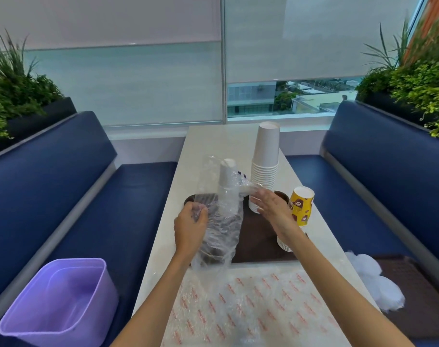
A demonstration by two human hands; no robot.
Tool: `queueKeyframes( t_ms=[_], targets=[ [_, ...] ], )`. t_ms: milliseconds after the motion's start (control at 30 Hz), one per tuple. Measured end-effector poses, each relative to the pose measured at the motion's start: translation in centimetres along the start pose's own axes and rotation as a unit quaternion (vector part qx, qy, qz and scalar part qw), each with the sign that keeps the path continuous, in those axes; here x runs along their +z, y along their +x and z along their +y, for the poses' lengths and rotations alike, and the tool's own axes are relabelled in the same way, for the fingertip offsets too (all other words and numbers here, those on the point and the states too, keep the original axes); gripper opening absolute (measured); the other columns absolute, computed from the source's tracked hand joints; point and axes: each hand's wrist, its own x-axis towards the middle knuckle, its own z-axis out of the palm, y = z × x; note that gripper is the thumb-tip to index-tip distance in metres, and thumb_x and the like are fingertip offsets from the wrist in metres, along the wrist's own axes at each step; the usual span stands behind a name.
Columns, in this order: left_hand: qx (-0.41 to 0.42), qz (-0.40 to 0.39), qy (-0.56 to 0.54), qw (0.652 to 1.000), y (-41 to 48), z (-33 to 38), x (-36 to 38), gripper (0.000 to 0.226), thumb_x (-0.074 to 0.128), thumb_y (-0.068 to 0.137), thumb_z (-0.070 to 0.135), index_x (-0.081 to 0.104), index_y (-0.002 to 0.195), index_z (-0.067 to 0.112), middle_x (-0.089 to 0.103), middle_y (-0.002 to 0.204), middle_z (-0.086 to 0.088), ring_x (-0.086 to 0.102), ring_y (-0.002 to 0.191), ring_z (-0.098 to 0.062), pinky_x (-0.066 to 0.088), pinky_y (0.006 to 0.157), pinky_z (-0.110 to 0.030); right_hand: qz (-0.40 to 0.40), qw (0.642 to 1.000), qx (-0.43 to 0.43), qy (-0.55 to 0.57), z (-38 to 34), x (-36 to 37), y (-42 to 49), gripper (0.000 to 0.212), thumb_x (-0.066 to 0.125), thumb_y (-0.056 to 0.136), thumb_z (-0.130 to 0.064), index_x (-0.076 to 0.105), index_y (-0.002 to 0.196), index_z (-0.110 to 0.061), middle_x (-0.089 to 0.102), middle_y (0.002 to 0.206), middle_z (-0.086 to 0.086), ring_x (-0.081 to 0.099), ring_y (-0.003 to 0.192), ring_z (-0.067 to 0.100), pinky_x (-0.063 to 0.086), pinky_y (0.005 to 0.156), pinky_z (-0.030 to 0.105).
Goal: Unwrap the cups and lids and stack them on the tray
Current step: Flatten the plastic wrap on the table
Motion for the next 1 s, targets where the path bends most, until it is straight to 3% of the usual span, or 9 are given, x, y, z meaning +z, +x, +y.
queueKeyframes(
  t_ms=[100,233,333,467,600,733,800,900,1000],
  targets=[
    [-0.012,-0.007,-0.001,1.0,-0.6,0.3,0.4,0.008,0.06,0.092,0.017,0.058,0.086,0.013,0.063,0.086,0.012,0.058,0.081,-0.004,0.042,0.057,-0.008,0.023,0.999,-0.028,0.04,0.7,1.2,-0.3,0.053,0.067,0.07,-0.04,0.063,0.118,-0.015,0.067,0.118,0.002,0.061,0.111,0.011,0.044,0.1,0.029],
    [-0.027,-0.056,-0.011,0.998,-1.1,0.5,0.2,0.01,0.066,0.088,0.024,0.06,0.088,0.015,0.064,0.085,0.007,0.06,0.077,-0.01,0.047,0.059,-0.018,0.081,0.993,-0.063,0.053,0.3,1.9,0.4,0.016,0.061,0.089,-0.022,0.069,0.092,-0.008,0.073,0.09,-0.002,0.067,0.085,0.004,0.051,0.079,0.018],
    [-0.034,-0.079,-0.075,0.993,-1.1,1.3,-0.4,0.018,0.063,0.087,0.037,0.058,0.094,0.021,0.063,0.097,0.005,0.057,0.088,-0.003,0.043,0.066,-0.005,0.094,0.992,-0.076,0.045,0.0,1.8,0.6,0.014,0.058,0.093,-0.017,0.066,0.085,-0.009,0.072,0.071,-0.008,0.066,0.067,0.0,0.05,0.065,0.014],
    [-0.028,-0.036,-0.191,0.98,-1.0,3.6,-0.2,0.04,0.053,0.076,0.055,0.056,0.101,0.024,0.063,0.105,0.003,0.059,0.097,-0.004,0.043,0.073,-0.004,0.087,0.991,-0.097,0.019,-0.1,1.9,0.2,0.013,0.056,0.094,-0.013,0.064,0.085,-0.009,0.069,0.062,-0.011,0.06,0.053,-0.002,0.047,0.053,0.012],
    [0.0,0.061,-0.203,0.977,-0.9,5.5,1.2,0.022,0.054,0.092,0.037,0.058,0.094,0.015,0.063,0.087,0.008,0.058,0.078,0.005,0.042,0.065,-0.002,0.104,0.987,-0.124,-0.012,0.0,2.4,0.0,0.011,0.057,0.093,-0.012,0.066,0.092,-0.005,0.067,0.069,-0.006,0.058,0.052,-0.005,0.046,0.05,0.01],
    [0.013,0.143,-0.165,0.976,-0.8,5.1,2.0,0.025,0.046,0.099,0.023,0.06,0.088,0.006,0.057,0.072,0.01,0.052,0.061,0.003,0.04,0.057,-0.006,0.13,0.982,-0.131,-0.027,0.4,1.9,0.2,0.016,0.054,0.095,-0.013,0.067,0.101,-0.005,0.068,0.075,-0.003,0.063,0.062,-0.002,0.05,0.056,0.013],
    [0.007,0.151,-0.138,0.979,-0.7,4.2,2.1,0.023,0.046,0.1,0.021,0.059,0.087,0.007,0.054,0.069,0.008,0.048,0.061,-0.004,0.04,0.056,-0.01,0.132,0.982,-0.132,-0.035,0.6,1.6,0.3,0.015,0.051,0.097,-0.012,0.066,0.101,-0.009,0.067,0.073,-0.002,0.063,0.06,-0.001,0.048,0.052,0.012],
    [-0.004,0.124,-0.113,0.986,-0.8,2.0,2.2,0.018,0.046,0.099,0.019,0.059,0.091,0.01,0.053,0.066,0.003,0.051,0.061,-0.021,0.047,0.058,-0.033,0.127,0.983,-0.126,-0.036,1.0,1.4,0.4,0.016,0.047,0.098,-0.007,0.063,0.101,-0.006,0.065,0.07,0.001,0.063,0.057,0.0,0.047,0.051,0.012],
    [-0.029,0.093,-0.096,0.991,-1.2,0.8,2.0,0.018,0.045,0.099,0.013,0.062,0.097,0.009,0.056,0.067,0.001,0.053,0.059,-0.019,0.047,0.053,-0.028,0.114,0.986,-0.101,-0.065,1.8,1.4,0.6,0.017,0.047,0.098,-0.01,0.063,0.098,-0.01,0.065,0.067,-0.002,0.062,0.056,0.004,0.047,0.049,0.013]
  ],
)
